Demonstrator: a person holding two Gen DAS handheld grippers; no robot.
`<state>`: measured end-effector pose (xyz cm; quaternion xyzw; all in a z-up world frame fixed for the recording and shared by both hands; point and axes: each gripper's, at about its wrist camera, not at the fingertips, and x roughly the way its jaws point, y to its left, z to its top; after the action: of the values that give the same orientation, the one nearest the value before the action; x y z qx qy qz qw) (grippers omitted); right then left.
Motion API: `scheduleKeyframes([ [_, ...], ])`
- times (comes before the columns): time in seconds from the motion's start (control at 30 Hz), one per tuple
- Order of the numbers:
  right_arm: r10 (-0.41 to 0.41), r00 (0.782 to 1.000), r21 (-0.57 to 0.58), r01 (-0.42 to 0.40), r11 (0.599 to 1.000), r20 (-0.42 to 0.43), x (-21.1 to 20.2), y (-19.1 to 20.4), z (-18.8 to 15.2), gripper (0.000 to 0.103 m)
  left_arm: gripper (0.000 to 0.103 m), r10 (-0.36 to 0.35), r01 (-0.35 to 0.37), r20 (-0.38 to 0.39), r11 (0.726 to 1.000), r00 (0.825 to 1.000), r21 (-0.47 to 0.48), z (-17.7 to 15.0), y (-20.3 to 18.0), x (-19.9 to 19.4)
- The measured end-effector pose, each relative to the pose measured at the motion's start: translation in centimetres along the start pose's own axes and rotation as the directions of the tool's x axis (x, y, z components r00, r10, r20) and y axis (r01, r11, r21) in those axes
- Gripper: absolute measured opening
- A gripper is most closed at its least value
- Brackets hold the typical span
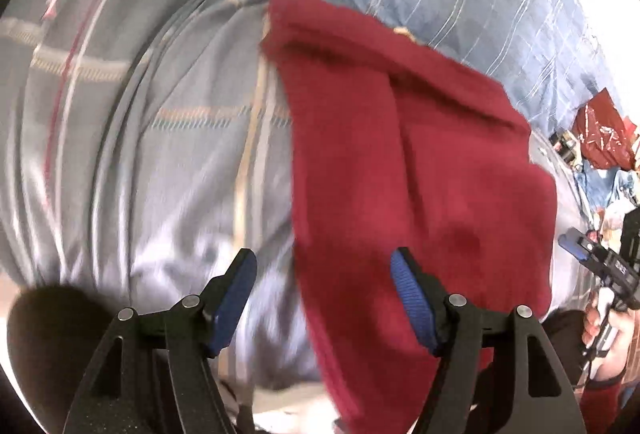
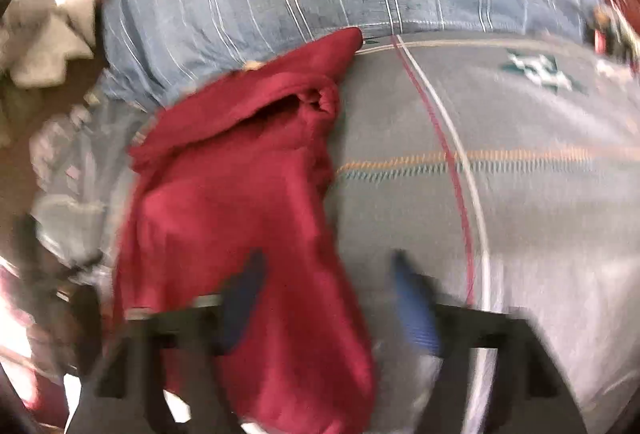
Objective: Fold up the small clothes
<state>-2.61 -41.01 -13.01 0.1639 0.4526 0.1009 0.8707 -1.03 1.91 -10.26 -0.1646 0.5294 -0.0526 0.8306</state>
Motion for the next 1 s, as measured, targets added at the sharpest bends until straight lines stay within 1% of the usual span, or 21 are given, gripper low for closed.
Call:
scheduleKeyframes([
  [0.13,-0.003,0.999,-0.028,0.002,1.000,-0.033,-0.9,-0.4,-2.9,0.078,0.070,0.023,-0.025,-0.041,0.999,0.999,-0.040,-2.2,0.5,-0.3],
  [0.23,0.006,0.998,-0.029,-0.008,1.000,-0.068,-0.6,-0.6,-4.5,0.078,0.070,0.043,-0.045,-0.048,0.999,0.998,-0.029,-3.2,0.0,-0.4],
  [0.37,-0.011,0.995,-0.071,0.004,0.997,-0.100,-0.2,0.0,-5.2,0.078,0.070,0.080,-0.081,-0.031,0.997,0.996,-0.009,-4.0,-1.2,-0.4],
  [0.47,0.006,0.992,-0.055,-0.013,0.998,-0.129,0.5,0.2,-5.6,0.078,0.070,0.102,-0.101,-0.033,0.995,0.994,0.018,-4.4,-1.9,0.0],
  [0.5,0.007,0.990,-0.051,-0.014,0.999,-0.142,0.8,0.2,-5.7,0.076,0.070,0.106,-0.105,-0.032,0.994,0.994,0.031,-4.5,-2.2,0.0],
  [0.67,0.018,0.988,-0.086,-0.032,0.996,-0.152,1.0,1.2,-6.2,0.076,0.070,0.106,-0.104,-0.044,0.993,0.993,0.054,-5.0,-2.8,0.2],
  [0.77,0.011,0.989,-0.100,-0.026,0.995,-0.150,1.3,1.4,-6.2,0.075,0.070,0.104,-0.100,-0.053,0.993,0.993,0.062,-5.5,-3.1,0.5],
  [0.83,0.011,0.990,-0.110,-0.026,0.994,-0.140,1.2,1.3,-6.0,0.066,0.069,0.087,-0.082,-0.069,0.995,0.994,0.064,-5.9,-3.4,0.7],
  [0.9,0.000,0.991,-0.119,-0.016,0.993,-0.136,1.4,1.4,-5.9,0.053,0.069,0.052,-0.047,-0.091,0.997,0.994,0.062,-6.0,-3.4,0.9],
  [0.93,-0.008,0.991,-0.126,-0.009,0.992,-0.133,1.5,1.5,-5.8,0.050,0.066,0.043,-0.037,-0.087,0.997,0.995,0.063,-6.2,-3.5,1.0],
  [0.97,-0.019,0.991,-0.131,0.001,0.991,-0.130,1.4,1.5,-5.8,0.039,0.062,0.044,-0.039,-0.076,0.997,0.996,0.064,-6.2,-3.5,1.0],
  [1.0,-0.019,0.992,-0.130,0.002,0.992,-0.129,1.4,1.4,-5.7,0.025,0.046,0.053,-0.048,-0.068,0.996,0.996,0.070,-6.2,-3.3,0.9],
])
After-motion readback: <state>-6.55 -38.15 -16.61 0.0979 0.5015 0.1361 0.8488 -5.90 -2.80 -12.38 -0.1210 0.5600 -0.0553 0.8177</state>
